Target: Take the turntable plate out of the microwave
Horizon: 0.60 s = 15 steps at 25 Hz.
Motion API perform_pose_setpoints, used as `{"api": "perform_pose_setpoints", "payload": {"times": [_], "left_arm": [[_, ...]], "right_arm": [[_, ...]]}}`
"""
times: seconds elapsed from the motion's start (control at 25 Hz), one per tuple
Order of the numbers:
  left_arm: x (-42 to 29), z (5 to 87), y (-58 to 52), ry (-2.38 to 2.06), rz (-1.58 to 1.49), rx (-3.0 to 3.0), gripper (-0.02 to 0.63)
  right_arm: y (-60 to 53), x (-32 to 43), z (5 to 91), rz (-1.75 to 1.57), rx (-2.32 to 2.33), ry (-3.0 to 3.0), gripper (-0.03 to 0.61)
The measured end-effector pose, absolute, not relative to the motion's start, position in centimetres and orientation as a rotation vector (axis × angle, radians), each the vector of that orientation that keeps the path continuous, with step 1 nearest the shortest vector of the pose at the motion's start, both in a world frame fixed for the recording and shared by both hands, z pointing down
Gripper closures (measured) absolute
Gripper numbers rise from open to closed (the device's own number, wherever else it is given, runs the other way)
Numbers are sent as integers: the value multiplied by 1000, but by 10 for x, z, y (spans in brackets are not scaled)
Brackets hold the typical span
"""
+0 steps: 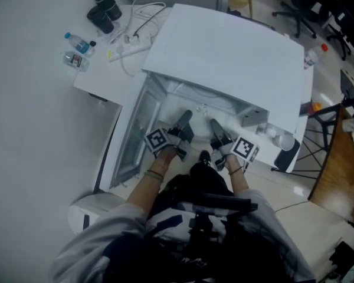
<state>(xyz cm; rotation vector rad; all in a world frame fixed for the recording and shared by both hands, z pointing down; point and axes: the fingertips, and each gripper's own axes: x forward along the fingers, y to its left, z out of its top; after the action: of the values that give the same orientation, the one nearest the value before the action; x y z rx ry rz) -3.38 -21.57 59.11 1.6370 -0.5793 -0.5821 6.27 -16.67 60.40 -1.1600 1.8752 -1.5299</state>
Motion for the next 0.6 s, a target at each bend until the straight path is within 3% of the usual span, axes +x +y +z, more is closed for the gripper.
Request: {"api": "perform_pose_setpoints", "payload": {"times": [0.6], "left_arm": [[-37, 564, -185, -556, -604, 1662, 600]], "right_arm": [[-135, 64, 600, -1524, -1285, 1935, 512]]}}
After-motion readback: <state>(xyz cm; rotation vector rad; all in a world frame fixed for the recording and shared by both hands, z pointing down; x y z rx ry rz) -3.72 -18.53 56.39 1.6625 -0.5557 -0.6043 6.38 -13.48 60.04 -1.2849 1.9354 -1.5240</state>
